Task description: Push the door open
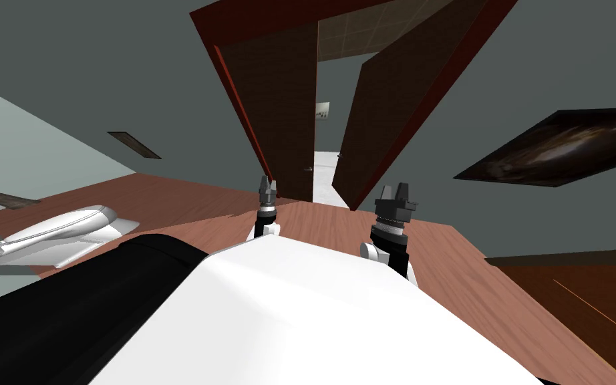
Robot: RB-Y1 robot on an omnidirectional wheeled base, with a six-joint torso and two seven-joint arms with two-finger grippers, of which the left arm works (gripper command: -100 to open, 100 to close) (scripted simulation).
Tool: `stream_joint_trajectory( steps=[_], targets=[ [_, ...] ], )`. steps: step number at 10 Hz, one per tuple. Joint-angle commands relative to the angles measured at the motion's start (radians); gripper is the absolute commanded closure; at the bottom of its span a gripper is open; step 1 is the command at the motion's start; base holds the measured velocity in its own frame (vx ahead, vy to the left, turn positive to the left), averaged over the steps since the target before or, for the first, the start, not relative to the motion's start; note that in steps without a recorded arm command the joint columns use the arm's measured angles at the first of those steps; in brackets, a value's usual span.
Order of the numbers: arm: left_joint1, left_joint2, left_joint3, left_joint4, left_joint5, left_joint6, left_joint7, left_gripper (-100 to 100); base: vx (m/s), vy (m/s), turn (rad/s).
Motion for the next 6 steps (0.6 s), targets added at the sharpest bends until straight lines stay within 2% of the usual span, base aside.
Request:
stream_joint_trajectory(
  steps=[1, 6],
  targets=[
    [-0.012, 0.006, 0.003, 0.033, -0.007, -0.005, 0.009, -100, 0.094, -0.016, 0.019],
    [-0.055, 0.021, 0.01, 0.138, -0.031, -0.016, 0.035, -100, 0.095, 0.001, 0.019]
  ],
)
